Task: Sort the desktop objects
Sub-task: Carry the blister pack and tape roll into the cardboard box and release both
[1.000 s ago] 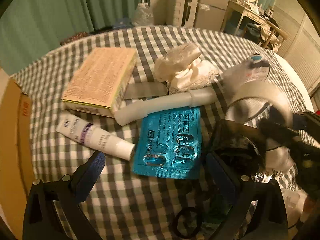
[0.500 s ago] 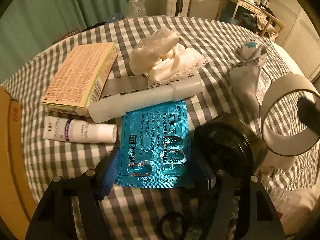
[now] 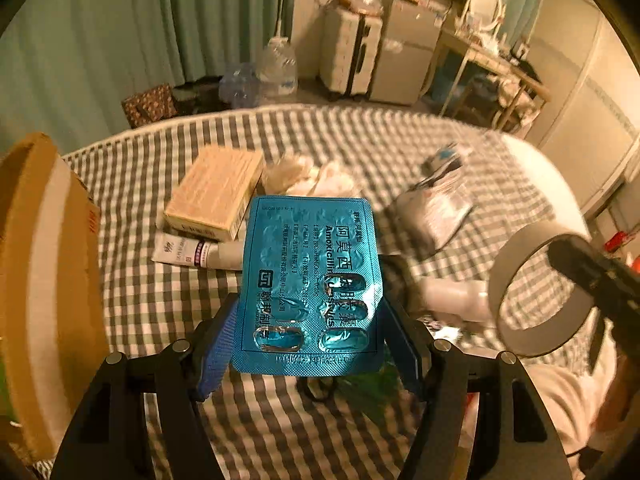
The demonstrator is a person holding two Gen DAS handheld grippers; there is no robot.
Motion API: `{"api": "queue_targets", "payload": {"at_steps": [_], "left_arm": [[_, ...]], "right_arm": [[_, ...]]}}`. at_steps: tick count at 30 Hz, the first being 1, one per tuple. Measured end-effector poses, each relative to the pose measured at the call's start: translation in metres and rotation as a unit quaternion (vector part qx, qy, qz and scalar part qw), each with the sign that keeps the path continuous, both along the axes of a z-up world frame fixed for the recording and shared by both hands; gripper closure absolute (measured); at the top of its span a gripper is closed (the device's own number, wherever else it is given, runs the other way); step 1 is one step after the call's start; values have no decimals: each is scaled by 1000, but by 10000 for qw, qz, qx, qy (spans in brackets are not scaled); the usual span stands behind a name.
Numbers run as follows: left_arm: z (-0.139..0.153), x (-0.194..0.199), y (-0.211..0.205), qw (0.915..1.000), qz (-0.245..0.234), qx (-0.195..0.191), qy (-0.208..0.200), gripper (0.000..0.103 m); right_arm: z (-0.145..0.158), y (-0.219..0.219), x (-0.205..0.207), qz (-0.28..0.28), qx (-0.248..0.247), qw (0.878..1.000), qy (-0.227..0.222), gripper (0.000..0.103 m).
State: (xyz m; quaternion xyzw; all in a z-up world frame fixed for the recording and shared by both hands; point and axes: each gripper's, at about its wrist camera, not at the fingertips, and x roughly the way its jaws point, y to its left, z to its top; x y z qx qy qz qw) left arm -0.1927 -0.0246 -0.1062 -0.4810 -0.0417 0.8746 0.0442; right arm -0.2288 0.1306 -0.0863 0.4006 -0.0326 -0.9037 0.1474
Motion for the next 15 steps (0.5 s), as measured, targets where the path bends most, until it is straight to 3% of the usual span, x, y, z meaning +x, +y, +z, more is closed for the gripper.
{"api": "queue_targets", "payload": {"at_steps": [8,15], "left_arm": [[68,31,-24,9975,133,106,679,33],[112,65,-89,9918,598,269,1093,33]], "right_arm": [[48,-28,35,242,102,9989,397,75],[90,-102,57,865,312,9928,768,75]]}}
